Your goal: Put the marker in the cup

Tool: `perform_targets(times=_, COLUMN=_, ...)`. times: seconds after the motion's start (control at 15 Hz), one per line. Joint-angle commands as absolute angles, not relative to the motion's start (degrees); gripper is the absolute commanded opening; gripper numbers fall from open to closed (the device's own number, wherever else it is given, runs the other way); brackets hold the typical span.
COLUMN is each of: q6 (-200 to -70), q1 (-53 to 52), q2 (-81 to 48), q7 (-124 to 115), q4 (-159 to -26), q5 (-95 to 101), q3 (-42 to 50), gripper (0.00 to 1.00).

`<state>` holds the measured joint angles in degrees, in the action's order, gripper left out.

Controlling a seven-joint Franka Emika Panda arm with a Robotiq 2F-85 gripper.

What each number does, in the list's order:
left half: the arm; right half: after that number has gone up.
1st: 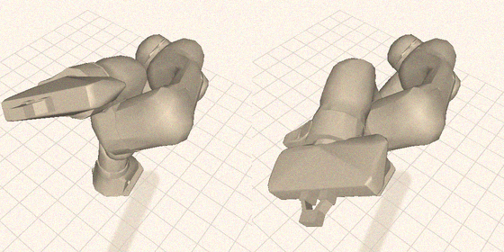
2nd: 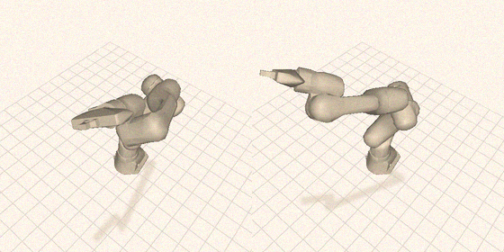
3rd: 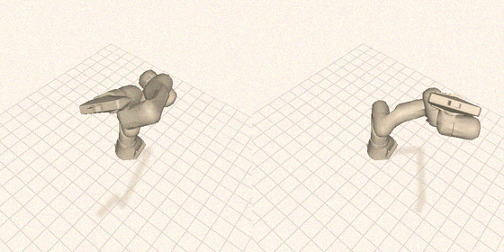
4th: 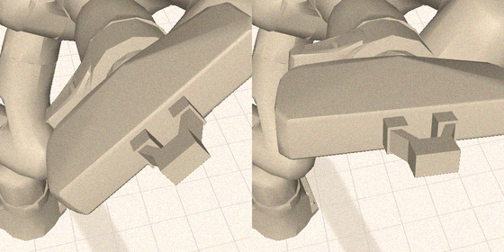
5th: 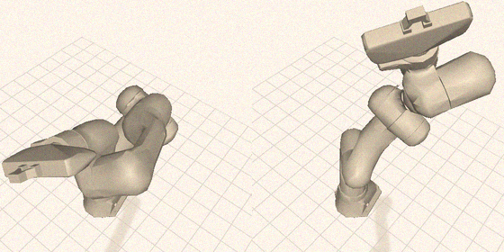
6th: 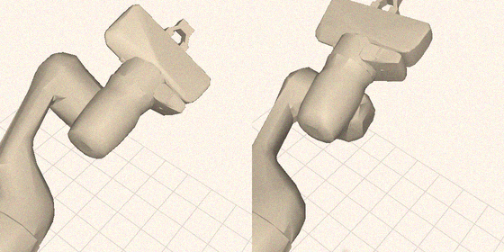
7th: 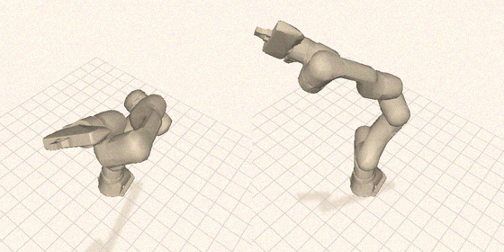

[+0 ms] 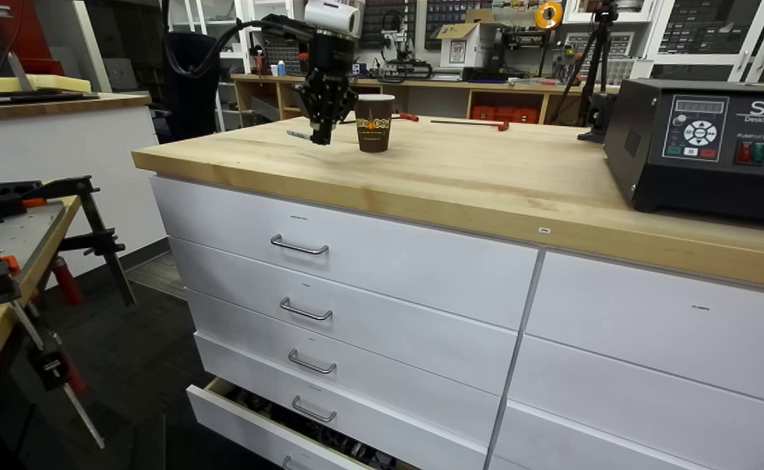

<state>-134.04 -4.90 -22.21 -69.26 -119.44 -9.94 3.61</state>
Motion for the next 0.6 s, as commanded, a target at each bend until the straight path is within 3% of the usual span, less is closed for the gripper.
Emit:
perform_targets(times=0.0, q6=-131.9, q1=-6.2, q2=-16.6, q7=-74.2, q4=-122.8, q5=-7.2, q3=4.7, gripper=0.04)
perform_targets(times=0.53, q6=-131.5, q1=-6.5, q2=-9.3, q7=-82.5, q4=-123.6, q5=8.1, q3=6.4, gripper=0.04)
